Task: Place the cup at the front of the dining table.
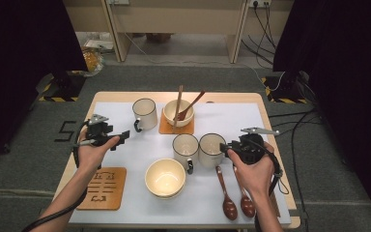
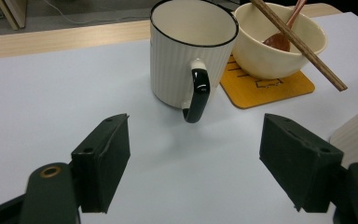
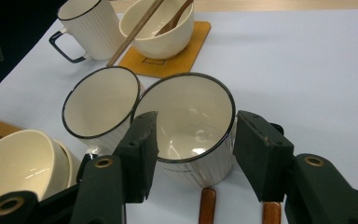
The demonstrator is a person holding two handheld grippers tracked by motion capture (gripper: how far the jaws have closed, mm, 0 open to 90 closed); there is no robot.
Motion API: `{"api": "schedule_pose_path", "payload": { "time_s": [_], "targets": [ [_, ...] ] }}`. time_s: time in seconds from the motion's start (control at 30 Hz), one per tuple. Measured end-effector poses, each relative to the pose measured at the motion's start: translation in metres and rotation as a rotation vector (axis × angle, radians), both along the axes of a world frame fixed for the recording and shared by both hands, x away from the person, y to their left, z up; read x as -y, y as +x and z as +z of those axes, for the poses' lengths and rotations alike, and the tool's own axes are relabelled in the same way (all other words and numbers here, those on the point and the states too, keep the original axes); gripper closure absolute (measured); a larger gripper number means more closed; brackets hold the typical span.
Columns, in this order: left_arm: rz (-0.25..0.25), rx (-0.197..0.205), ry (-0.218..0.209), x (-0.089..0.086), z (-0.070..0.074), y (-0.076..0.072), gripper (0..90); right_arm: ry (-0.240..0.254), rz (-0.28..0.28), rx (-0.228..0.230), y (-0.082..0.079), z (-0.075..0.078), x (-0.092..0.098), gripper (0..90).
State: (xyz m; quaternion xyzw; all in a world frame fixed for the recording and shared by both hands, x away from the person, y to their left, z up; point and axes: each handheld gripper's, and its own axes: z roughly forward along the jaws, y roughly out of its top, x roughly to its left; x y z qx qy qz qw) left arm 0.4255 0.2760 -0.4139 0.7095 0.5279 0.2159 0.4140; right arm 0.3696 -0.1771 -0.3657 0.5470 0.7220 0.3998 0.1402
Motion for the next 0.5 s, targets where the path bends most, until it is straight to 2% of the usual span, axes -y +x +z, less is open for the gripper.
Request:
{"api": "schedule_pose_path", "payload": {
  "time_s": [0.5],
  "targets": [
    [0.002,0.009,-0.019,-0.010,-0.008,-0.021,23.5,-0.002,0.000,-0.003,0.000,0.000,-0.002,49.0]
  ]
}}
